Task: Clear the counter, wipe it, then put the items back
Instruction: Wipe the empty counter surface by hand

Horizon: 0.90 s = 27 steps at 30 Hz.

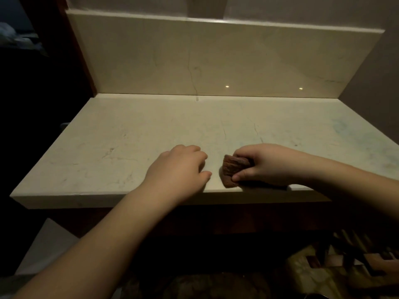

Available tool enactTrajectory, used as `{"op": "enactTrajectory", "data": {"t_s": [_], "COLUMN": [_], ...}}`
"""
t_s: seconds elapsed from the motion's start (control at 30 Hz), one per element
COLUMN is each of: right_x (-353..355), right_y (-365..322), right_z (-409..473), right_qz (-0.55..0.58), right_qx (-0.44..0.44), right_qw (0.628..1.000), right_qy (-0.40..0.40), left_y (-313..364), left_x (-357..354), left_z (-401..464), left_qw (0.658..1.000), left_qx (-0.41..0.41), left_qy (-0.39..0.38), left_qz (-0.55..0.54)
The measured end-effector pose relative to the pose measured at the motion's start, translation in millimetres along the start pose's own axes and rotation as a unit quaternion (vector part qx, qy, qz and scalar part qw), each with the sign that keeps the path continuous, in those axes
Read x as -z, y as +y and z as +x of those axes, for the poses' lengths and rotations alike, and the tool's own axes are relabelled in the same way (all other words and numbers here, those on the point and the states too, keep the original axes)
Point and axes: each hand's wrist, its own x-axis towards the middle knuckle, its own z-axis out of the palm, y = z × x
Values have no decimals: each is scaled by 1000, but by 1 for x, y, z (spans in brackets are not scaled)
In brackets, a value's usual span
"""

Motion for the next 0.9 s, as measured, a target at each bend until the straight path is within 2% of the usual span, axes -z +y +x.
{"op": "enactTrajectory", "data": {"t_s": [0.13, 0.33, 0.53, 0.63, 0.8, 0.9], "right_x": [10, 21, 16, 20, 40, 44], "right_y": [-4, -6, 6, 7, 15, 19], "right_z": [15, 73, 46, 56, 112, 127], "right_qz": [5, -23, -33, -39, -25, -25], "right_qx": [-21, -27, -8, -8, -26, -16], "right_qw": [999, 998, 999, 999, 996, 994], "right_qy": [-35, 60, -9, -15, 84, 103], "left_y": [4, 2, -4, -4, 0, 1], "left_x": [-2, -4, -3, -2, 5, 7], "left_z": [4, 7, 14, 21, 31, 33], "left_qw": [1000, 1000, 999, 998, 995, 994], "left_qx": [5, 26, 34, 51, 69, 78], "left_qy": [4, 3, -42, -42, -67, -80], "left_qz": [-2, -7, -6, -22, -13, -9]}}
